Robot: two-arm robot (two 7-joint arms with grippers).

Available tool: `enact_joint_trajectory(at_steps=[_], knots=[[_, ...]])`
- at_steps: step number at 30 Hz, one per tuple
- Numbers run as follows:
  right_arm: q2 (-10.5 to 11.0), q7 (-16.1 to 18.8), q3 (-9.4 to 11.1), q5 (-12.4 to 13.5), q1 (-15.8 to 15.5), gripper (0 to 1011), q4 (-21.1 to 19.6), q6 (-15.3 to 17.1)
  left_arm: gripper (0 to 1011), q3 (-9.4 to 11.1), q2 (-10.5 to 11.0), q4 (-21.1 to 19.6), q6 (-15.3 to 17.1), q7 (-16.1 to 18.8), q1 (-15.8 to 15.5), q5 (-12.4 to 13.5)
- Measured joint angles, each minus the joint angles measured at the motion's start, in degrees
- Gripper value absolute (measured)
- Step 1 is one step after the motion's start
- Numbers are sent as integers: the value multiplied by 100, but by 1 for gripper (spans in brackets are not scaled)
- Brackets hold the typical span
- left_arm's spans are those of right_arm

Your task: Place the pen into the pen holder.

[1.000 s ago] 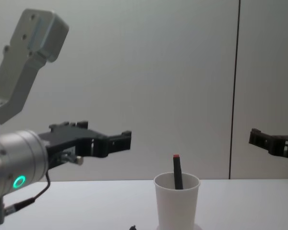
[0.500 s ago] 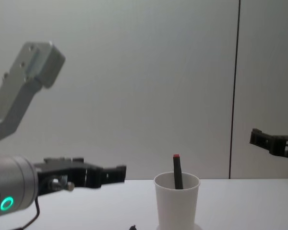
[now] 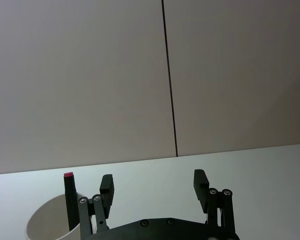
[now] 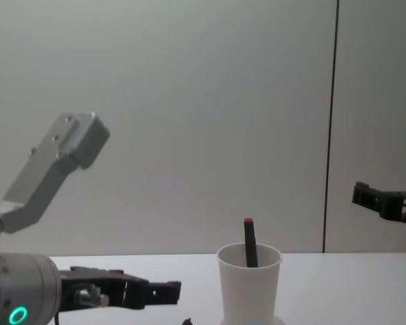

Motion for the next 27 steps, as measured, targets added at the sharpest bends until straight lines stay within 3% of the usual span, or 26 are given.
enact_joint_trajectory(at_steps=[27], knots=[[0, 1, 0, 0, 0, 1002, 1, -1, 1003, 0, -323, 1281, 140, -499, -600, 517]])
